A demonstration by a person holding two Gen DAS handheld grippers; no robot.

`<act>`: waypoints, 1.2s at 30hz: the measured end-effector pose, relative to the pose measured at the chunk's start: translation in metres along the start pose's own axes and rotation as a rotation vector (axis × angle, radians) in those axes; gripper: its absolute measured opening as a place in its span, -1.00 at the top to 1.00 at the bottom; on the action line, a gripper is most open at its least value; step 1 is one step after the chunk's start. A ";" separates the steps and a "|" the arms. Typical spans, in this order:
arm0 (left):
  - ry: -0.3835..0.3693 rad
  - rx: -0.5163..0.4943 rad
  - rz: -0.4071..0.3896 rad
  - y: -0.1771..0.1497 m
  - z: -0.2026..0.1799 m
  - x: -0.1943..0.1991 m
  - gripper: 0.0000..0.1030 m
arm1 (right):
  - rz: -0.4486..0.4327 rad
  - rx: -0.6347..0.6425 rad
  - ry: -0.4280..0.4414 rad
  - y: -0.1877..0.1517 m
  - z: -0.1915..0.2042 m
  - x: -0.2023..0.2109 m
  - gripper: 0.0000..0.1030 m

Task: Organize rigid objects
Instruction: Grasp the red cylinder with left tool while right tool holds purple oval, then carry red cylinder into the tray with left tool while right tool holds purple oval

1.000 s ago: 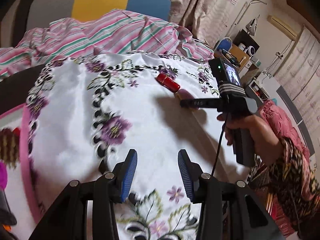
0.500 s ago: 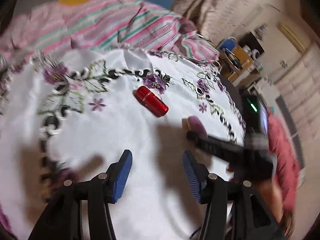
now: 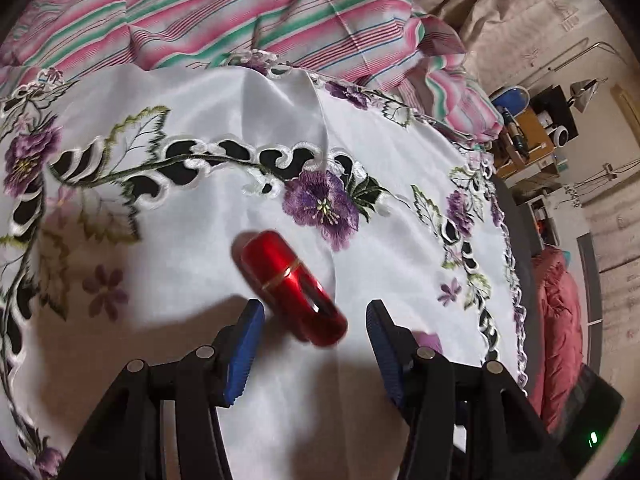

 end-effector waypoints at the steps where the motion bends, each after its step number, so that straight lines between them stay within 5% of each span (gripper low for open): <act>1: 0.011 -0.010 0.003 0.001 -0.001 -0.004 -0.04 | 0.000 -0.004 0.003 0.000 0.000 0.000 0.14; 6: 0.027 -0.085 -0.044 0.006 -0.002 -0.008 0.08 | 0.001 -0.010 0.005 -0.001 0.001 0.001 0.13; 11: 0.073 -0.161 -0.075 0.006 0.007 -0.005 0.54 | 0.001 -0.007 0.001 -0.001 0.001 0.002 0.13; 21: 0.064 -0.244 -0.115 -0.021 0.031 0.021 0.54 | -0.025 0.002 0.079 0.002 0.015 0.003 0.14; 36: 0.008 -0.160 -0.165 -0.090 0.095 0.082 0.54 | -0.088 0.172 0.060 0.005 0.052 0.015 0.14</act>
Point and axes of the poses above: each gripper's, at about its wrist camera, not at the fingertips, and x roughly against the way its jaws point, z to its left, y to its top, the point moved 10 cm from there along -x, roughly the way its jaws point, and after that the axes turned 12 degrees about x, right-handed, at the moved point
